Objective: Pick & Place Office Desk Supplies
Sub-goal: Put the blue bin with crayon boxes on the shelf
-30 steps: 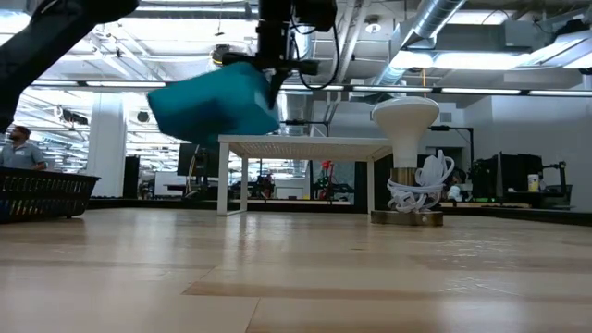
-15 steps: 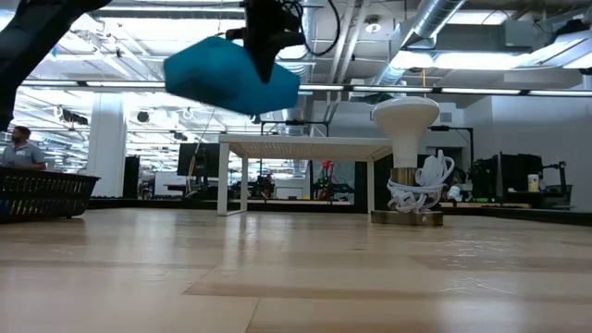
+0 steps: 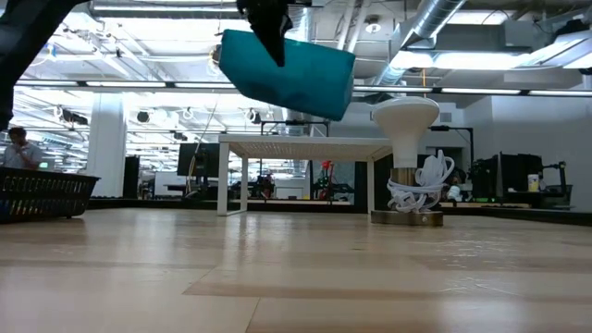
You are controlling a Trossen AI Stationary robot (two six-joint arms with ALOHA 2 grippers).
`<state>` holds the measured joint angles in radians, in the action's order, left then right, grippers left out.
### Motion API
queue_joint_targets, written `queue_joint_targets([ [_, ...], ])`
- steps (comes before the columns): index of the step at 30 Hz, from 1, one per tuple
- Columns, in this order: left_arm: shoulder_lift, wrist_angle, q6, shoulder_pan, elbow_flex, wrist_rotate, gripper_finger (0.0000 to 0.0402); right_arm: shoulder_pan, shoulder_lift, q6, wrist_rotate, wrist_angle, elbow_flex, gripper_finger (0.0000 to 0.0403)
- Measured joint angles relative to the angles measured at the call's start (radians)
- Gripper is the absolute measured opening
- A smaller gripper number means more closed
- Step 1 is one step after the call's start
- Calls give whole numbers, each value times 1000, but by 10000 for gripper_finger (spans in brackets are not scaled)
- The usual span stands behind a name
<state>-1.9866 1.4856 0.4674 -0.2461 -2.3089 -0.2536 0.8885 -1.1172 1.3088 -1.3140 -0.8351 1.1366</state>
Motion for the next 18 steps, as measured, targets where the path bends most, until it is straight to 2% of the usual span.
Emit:
queue_joint_targets([
  [5, 25, -3, 92, -28, 52, 100, 0, -16, -1, -36, -6, 55, 0, 168],
  [9, 98, -77, 179, -57, 164, 188, 0, -17, -1, -60, -43, 90, 0, 168],
  [14, 233, -316, 190, -102, 393, 334, 0, -22, -1, -60, -57, 91, 0, 168],
  [18, 341, -553, 180, -111, 619, 352, 0, -33, -3, -60, -57, 107, 0, 168],
])
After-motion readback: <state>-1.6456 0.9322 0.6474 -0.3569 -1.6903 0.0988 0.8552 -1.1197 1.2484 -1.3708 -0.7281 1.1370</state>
